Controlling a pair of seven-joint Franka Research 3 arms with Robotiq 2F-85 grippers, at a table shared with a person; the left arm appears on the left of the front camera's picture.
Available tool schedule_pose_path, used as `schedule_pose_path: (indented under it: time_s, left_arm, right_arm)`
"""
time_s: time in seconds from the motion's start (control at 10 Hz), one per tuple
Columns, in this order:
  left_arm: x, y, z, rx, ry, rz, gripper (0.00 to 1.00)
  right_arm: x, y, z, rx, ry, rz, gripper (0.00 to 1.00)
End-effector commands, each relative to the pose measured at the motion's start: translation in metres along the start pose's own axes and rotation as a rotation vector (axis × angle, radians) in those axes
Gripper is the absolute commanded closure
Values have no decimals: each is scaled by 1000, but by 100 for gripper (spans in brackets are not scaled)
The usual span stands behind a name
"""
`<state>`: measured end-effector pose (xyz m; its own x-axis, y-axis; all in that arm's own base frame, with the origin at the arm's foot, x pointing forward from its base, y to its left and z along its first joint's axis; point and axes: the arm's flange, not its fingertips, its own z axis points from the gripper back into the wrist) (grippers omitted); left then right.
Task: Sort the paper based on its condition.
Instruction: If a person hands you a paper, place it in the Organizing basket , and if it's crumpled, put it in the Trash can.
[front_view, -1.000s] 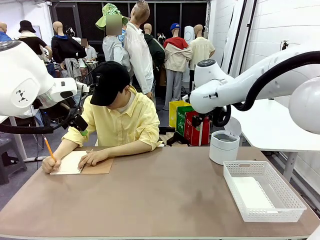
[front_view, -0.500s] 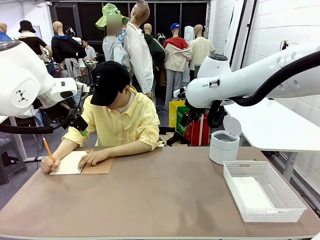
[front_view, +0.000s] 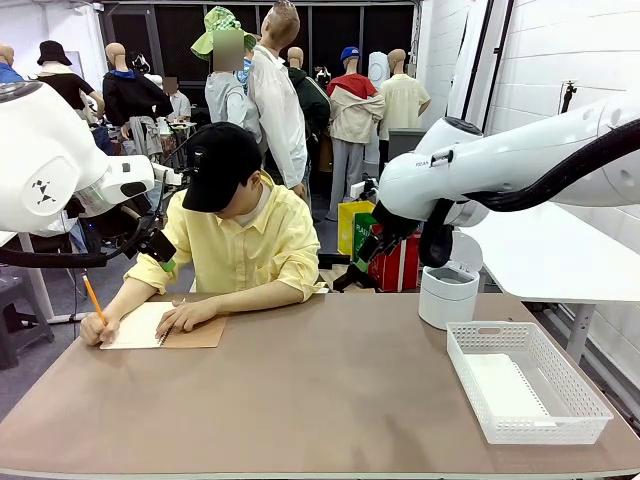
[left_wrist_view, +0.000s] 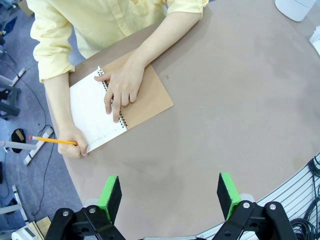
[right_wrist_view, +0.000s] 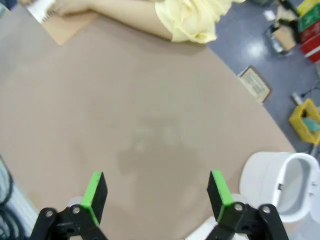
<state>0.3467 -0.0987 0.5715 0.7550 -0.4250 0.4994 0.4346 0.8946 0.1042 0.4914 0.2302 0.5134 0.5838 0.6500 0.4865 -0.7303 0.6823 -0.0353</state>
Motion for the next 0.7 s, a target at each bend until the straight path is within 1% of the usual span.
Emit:
schedule_pose_path:
  time_s: [0.0, 0.4, 0.5, 0.6]
  left_arm:
    - [0, 1, 0, 4, 0, -2, 0]
    - [0, 1, 0, 4, 0, -2, 0]
    - [0, 1, 0, 4, 0, -2, 0]
    - [0, 1, 0, 4, 0, -2, 0]
  right_arm:
    - [5, 3, 3, -26, 8, 3, 0]
    - [2, 1, 2, -9, 1, 12, 0]
    - [1, 9, 13, 4, -42, 4, 0]
    - [-9, 19, 27, 22, -97, 0, 0]
